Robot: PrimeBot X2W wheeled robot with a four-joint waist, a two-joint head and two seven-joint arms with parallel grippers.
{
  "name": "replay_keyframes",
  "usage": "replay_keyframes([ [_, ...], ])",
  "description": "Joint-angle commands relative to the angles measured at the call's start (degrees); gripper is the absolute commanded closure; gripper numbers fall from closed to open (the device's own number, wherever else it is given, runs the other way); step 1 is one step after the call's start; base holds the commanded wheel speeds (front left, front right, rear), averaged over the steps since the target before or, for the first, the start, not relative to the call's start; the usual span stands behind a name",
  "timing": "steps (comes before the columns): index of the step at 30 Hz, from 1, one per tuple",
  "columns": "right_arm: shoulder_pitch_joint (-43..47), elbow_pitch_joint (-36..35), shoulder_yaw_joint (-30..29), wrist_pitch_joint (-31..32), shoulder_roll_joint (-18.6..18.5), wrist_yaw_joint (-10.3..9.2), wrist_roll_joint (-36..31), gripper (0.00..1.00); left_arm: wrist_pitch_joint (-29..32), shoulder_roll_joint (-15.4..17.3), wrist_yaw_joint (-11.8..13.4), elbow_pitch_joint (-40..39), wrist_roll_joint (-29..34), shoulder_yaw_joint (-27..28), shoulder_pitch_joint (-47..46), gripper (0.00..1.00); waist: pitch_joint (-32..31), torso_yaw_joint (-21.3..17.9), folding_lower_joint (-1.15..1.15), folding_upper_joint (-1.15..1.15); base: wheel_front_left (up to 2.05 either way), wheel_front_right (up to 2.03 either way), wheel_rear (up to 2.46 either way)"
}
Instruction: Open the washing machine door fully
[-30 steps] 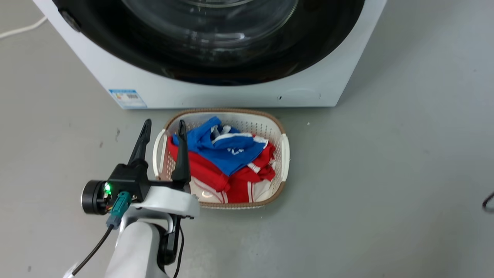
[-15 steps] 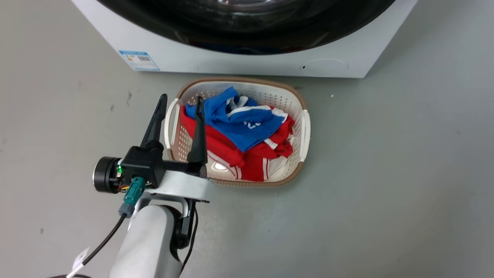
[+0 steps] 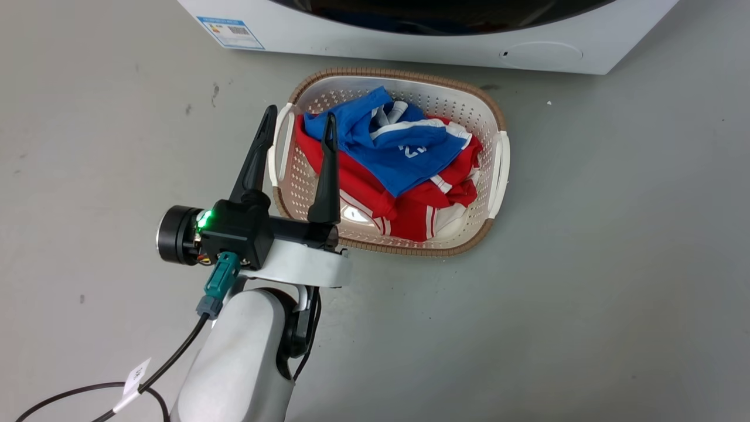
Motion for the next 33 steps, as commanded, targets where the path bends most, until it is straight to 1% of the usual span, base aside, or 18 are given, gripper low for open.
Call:
replay_keyframes([
  [1,-0.7,0.2,0.4,0.3,0.5,0.03,-0.3,1.00,-0.2,0.0,0.4,-0.3,-0.2,-0.2,-0.9,0.00,0.5,0.2,-0.01,0.00,0.00,0.00,0.00],
  [8,-2.1,0.7,1.3,2.1,0.6,0.03,-1.5,1.00,-0.2,0.0,1.2,-0.5,-0.4,-0.9,-1.7,0.00,1.7,-0.1,-0.01,0.00,0.00,0.00,0.00],
  [15,-0.1,0.3,1.8,6.0,0.4,0.03,-1.5,1.00,-0.2,0.0,1.5,0.0,-0.4,-1.0,-1.4,0.00,0.6,-0.6,-0.01,0.00,0.00,0.00,0.00],
  [24,5.4,-2.3,3.3,12.4,0.9,0.09,-1.3,1.00,-0.2,0.0,1.3,1.0,-1.4,-0.4,1.4,0.00,-4.3,-1.2,-0.01,0.00,0.00,0.00,0.00],
  [33,13.1,-5.1,4.9,17.2,3.0,0.09,-1.3,1.00,-0.2,0.0,0.0,3.0,-1.7,0.1,6.0,0.00,-10.6,-1.6,-0.01,0.00,0.00,0.00,0.00],
])
